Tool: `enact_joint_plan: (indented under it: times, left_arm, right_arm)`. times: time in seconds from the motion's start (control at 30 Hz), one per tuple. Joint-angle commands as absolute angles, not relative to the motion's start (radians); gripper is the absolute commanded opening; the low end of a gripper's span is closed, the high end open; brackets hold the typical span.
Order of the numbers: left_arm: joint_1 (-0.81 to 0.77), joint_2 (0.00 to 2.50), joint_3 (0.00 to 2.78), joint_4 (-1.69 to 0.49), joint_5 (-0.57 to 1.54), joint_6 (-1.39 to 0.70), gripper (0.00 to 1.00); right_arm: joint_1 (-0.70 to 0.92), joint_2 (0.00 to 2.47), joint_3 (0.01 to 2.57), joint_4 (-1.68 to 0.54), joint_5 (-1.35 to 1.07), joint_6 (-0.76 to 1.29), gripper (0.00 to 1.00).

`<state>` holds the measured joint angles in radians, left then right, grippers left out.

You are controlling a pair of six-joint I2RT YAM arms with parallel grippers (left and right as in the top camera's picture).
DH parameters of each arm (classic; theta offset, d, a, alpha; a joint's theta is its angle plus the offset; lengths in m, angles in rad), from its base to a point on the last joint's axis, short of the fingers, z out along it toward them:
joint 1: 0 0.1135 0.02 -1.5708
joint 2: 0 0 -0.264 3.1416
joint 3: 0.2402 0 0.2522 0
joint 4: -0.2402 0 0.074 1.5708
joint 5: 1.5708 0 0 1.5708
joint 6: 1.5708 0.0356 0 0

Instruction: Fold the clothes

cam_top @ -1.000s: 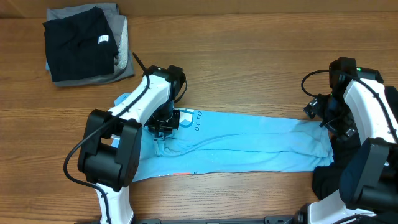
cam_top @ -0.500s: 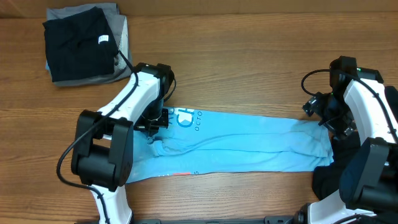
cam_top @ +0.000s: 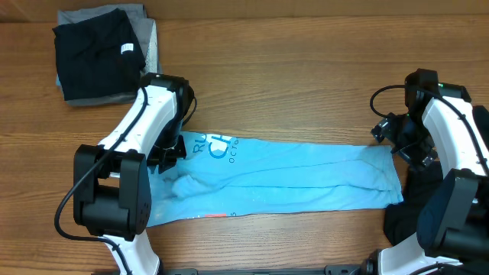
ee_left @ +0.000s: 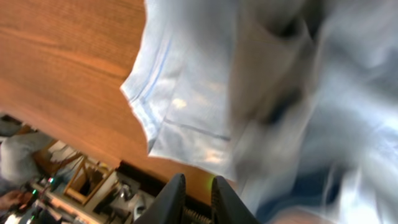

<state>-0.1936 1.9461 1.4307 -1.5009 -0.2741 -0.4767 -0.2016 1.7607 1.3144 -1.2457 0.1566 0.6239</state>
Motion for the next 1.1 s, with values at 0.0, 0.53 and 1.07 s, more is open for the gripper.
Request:
enact_joint_plan:
  times: [0.0,0.53,1.07]
  left_arm:
    - [-0.191,1.925,1.448,-1.521,-0.295,-0.501,0.27]
    - [-0.21,1.922,1.45,-1.269,0.056,-0.245,0.36]
    - [-0.215,1.926,1.241,-1.089,0.125,-0.237,0.04]
  right_arm:
    - [-0.202,1.741,1.308,-1.242,0.155,0.62,1.0]
    - [-0.176,1.741,1.308,-1.182,-0.117,0.403,1.0]
    - [-0.104,1.744,1.132,-1.037,-0.138,0.376,0.33]
